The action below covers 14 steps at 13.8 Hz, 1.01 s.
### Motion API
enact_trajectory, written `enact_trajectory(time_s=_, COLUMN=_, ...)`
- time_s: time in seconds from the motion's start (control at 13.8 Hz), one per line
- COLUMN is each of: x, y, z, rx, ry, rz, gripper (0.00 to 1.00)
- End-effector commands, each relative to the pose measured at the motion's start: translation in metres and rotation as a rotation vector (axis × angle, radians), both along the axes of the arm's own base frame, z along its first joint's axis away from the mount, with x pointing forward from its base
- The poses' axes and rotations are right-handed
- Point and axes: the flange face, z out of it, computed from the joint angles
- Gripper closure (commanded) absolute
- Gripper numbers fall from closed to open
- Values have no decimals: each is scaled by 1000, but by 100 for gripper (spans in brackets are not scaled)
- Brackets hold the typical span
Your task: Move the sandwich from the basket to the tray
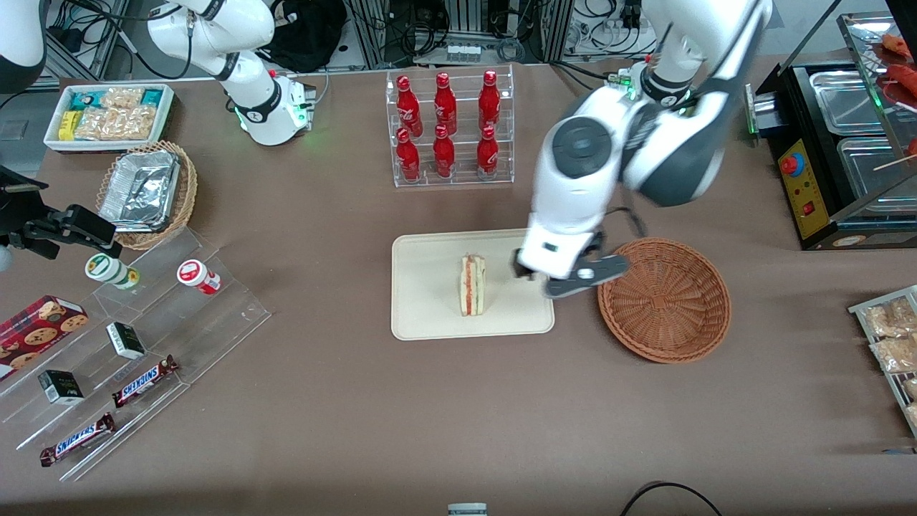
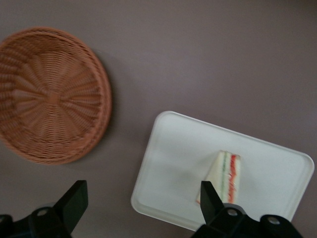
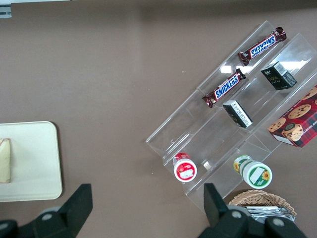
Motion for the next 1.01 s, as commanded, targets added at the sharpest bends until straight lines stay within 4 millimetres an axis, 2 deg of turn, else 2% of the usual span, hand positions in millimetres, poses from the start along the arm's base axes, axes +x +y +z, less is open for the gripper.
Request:
enact_trajectory(time_s=0.0, x=5, y=53, z=31, rx=13, ry=-5, rz=77, gripper=0)
enact_trajectory(time_s=0.14, x=10, y=97, z=55, rx=20, ry=-1, rz=93, gripper=0)
enact_trajectory(time_s=0.51, x=-6, y=183, z=101, rx=-34, ry=116, rz=-25, gripper=0)
enact_trajectory(time_s=0.65, x=-13, y=208, z=113, rx=-41, ry=139, rz=-53, gripper=0)
enact_trajectory(time_s=0.94, x=-32, y=243, z=130, rx=-41, ry=190, rz=-170, gripper=0)
